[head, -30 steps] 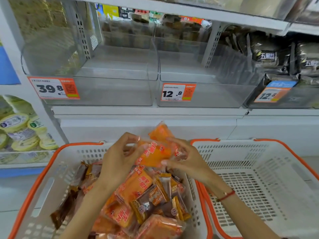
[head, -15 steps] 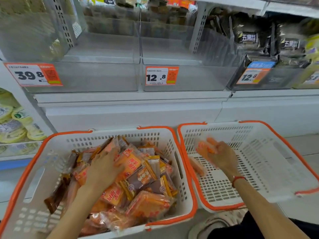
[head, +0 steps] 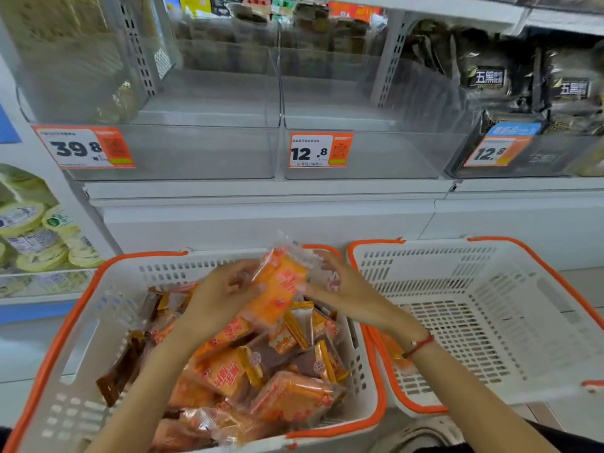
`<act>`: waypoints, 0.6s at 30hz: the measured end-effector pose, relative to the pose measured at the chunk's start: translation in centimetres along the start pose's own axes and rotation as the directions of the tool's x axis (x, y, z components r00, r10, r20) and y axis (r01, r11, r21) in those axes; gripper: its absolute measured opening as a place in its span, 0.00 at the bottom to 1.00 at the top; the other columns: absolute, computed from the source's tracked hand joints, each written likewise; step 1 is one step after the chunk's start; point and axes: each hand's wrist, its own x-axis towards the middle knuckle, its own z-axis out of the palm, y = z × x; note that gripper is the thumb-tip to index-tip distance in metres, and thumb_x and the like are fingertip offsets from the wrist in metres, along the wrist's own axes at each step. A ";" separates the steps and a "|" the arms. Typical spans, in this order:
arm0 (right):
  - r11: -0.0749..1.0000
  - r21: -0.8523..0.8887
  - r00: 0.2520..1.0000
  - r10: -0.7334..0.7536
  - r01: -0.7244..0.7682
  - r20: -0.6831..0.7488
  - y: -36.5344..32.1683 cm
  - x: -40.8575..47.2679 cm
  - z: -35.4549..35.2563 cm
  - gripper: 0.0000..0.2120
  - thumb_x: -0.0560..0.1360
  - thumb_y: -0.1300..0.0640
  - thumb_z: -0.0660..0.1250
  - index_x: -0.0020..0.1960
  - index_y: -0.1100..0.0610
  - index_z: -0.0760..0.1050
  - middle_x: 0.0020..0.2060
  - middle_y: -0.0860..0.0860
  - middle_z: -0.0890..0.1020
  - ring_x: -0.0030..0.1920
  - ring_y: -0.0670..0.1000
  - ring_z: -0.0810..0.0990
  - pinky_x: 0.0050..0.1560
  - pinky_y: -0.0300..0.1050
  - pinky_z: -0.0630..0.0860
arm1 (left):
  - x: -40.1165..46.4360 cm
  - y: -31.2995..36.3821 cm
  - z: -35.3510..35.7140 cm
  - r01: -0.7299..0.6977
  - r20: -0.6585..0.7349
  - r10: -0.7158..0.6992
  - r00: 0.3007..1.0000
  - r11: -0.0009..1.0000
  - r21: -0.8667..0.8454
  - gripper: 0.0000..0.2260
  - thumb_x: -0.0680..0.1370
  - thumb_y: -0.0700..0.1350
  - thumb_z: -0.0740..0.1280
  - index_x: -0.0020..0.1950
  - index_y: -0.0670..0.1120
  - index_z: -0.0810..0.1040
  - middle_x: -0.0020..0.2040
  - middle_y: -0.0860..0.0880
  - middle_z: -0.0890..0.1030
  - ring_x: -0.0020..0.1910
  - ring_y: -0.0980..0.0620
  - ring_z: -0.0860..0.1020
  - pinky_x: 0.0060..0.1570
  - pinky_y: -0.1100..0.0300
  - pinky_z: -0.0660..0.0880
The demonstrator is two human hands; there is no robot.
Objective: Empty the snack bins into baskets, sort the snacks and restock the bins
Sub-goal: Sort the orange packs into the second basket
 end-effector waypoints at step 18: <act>0.949 -0.289 0.786 0.081 0.127 0.613 -0.1 -4.1 0.6 0.16 0.74 0.48 0.71 0.58 0.56 0.80 0.57 0.49 0.79 0.57 0.49 0.77 0.61 0.48 0.74 | -1.8 -6.2 1.4 -0.055 -0.142 0.134 0.981 0.888 0.457 0.23 0.75 0.52 0.72 0.69 0.54 0.73 0.66 0.49 0.76 0.65 0.45 0.73 0.59 0.50 0.73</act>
